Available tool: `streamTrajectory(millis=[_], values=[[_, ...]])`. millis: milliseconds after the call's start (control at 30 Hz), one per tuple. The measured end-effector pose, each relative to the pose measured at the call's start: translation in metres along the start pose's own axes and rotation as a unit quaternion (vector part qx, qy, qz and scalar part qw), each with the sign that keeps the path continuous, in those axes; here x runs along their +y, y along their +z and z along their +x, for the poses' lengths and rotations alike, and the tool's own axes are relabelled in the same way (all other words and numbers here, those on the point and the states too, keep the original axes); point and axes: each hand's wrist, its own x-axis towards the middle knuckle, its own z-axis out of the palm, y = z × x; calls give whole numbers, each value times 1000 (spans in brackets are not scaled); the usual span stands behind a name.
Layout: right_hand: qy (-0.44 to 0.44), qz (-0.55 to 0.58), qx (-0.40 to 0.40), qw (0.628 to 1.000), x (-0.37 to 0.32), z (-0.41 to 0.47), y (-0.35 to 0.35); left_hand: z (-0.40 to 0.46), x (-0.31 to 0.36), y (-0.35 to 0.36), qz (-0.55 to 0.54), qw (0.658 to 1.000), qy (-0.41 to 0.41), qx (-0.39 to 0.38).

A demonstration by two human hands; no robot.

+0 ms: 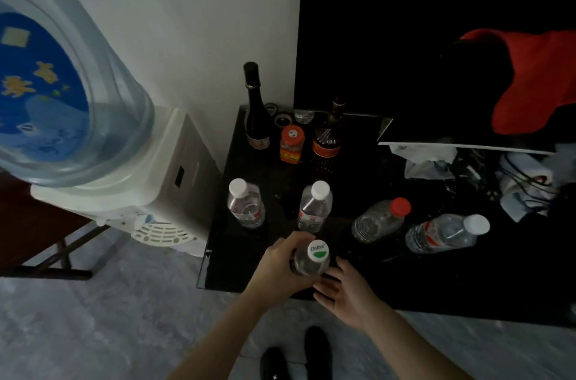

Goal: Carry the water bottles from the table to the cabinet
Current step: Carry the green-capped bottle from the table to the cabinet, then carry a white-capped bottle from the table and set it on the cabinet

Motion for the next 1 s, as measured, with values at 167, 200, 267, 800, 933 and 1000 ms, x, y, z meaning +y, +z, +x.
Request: streamTrajectory(millis=[167, 200, 267, 800, 933, 1000], values=[[-4, -11, -1, 1000, -2, -8, 6, 2, 2, -7, 19, 999, 1, -47], [-6, -13, 1, 1000, -4, -10, 8, 2, 3, -10, 27, 998, 0, -56], [-9, -15, 3, 1000, -8, -19, 11, 0, 7, -15, 43, 997, -3, -70], [-226, -287, -16, 931, -79, -183, 33, -28, 120, -100, 299, 946, 118, 49], [-333, -430, 20, 839, -97, -235, 48, -32, 159, -101, 377, 911, 136, 102], [-389, -515, 60, 762, -102, -252, 48, -34, 174, -99, 412, 895, 119, 121]])
